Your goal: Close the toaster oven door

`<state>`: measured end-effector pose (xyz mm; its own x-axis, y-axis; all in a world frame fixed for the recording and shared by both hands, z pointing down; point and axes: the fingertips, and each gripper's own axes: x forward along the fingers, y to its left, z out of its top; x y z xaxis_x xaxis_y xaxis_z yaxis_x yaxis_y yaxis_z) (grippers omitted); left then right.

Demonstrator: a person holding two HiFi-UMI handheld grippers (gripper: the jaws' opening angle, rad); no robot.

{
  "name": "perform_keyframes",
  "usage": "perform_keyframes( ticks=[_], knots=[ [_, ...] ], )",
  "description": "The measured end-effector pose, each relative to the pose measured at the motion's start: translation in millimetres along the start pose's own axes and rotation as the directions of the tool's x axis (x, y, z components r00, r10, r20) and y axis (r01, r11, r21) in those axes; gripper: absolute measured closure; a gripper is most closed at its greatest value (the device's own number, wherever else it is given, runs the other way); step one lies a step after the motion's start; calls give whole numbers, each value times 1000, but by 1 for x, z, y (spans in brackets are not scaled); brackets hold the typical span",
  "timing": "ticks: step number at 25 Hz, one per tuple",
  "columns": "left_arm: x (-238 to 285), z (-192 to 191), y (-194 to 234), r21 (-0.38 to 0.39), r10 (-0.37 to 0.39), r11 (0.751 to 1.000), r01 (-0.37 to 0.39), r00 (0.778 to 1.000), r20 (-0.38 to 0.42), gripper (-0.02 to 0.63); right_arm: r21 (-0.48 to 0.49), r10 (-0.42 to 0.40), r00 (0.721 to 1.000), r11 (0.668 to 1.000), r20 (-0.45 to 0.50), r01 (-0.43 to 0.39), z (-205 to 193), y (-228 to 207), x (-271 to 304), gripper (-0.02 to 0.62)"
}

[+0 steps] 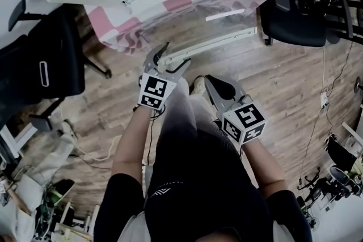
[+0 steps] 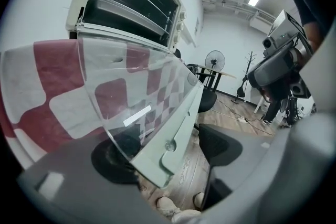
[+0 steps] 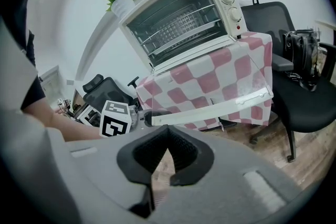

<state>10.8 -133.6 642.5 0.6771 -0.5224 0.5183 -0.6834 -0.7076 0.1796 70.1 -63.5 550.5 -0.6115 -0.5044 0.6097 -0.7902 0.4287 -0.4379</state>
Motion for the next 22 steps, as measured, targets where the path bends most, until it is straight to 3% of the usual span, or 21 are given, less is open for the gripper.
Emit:
perform_keyframes(
  ticks=[16, 22],
  knots=[
    [-15, 9, -15, -29, -22, 999, 21, 1000, -14, 217, -17, 23, 999, 1000, 40, -22, 0, 10, -25, 594],
    [-31, 32, -24, -82, -2, 997, 4, 999, 33, 218, -34, 33, 998, 999, 61, -31, 4, 12, -35, 593]
  ],
)
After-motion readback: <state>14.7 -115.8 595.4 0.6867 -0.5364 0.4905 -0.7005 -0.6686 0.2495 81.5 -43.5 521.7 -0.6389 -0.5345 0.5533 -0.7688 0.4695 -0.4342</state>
